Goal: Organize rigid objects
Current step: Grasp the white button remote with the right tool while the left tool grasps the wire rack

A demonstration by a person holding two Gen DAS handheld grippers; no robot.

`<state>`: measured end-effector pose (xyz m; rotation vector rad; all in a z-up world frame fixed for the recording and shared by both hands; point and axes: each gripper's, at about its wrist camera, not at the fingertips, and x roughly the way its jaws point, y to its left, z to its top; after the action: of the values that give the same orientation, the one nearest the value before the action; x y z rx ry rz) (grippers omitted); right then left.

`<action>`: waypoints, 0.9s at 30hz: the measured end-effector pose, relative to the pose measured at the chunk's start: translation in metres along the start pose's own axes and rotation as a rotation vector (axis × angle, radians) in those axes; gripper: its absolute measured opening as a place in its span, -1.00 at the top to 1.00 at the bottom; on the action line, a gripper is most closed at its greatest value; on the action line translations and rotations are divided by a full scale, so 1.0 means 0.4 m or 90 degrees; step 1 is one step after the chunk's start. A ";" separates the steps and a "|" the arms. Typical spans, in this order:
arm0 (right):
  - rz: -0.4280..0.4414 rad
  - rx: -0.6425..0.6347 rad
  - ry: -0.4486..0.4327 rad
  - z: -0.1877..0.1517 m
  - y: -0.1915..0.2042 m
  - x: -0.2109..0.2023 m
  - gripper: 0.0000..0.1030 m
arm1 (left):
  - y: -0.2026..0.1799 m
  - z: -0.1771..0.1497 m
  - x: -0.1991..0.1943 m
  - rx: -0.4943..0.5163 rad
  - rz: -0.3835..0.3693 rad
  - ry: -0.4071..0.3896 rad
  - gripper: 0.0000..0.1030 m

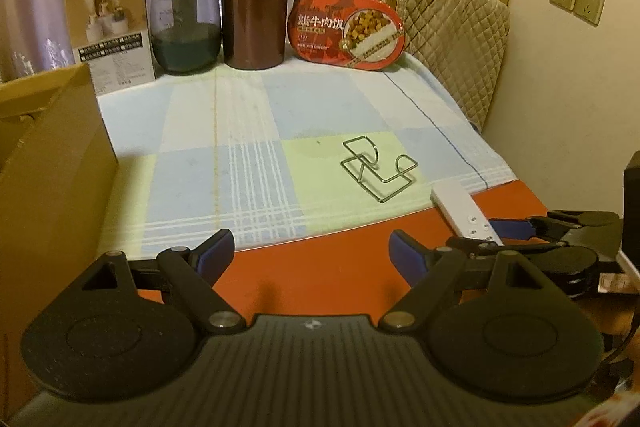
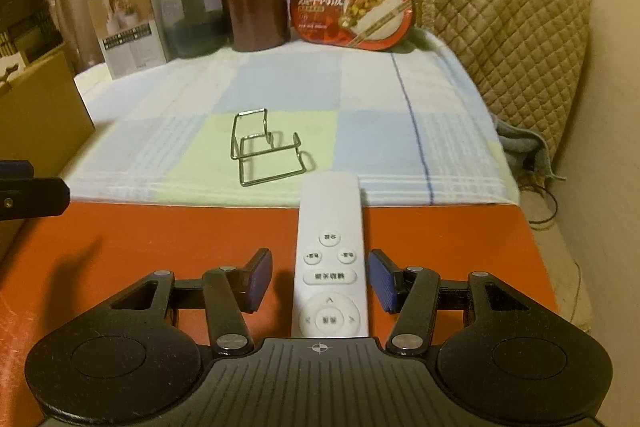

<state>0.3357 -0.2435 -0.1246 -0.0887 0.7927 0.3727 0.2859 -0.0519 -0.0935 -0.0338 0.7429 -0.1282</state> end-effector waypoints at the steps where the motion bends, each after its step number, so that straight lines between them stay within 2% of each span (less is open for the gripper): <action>1: -0.004 -0.005 -0.001 -0.002 0.002 0.007 0.02 | 0.001 -0.001 0.009 0.000 -0.001 0.001 -0.58; 4: -0.033 -0.035 -0.014 -0.004 0.013 0.018 0.31 | 0.005 -0.005 0.036 -0.002 -0.006 0.003 -0.58; 15: -0.036 -0.029 -0.034 0.065 -0.017 0.061 0.32 | 0.008 0.000 0.116 -0.008 -0.028 -0.001 -0.58; 19: -0.011 -0.062 -0.030 0.083 0.002 0.090 0.32 | 0.015 0.007 0.131 -0.013 -0.032 -0.006 -0.58; 23: 0.061 -0.092 -0.039 0.072 0.030 0.077 0.32 | 0.019 0.012 0.146 -0.011 -0.042 -0.019 -0.58; 25: 0.062 -0.095 -0.043 0.062 0.034 0.071 0.32 | 0.017 0.017 0.159 -0.010 -0.051 -0.028 -0.58; 27: 0.054 -0.065 -0.040 0.055 0.020 0.069 0.32 | 0.012 0.026 0.178 -0.013 -0.058 -0.034 -0.59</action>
<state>0.3656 -0.2230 -0.1284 -0.1383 0.7160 0.4949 0.3452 -0.0564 -0.1340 -0.0910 0.6903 -0.2058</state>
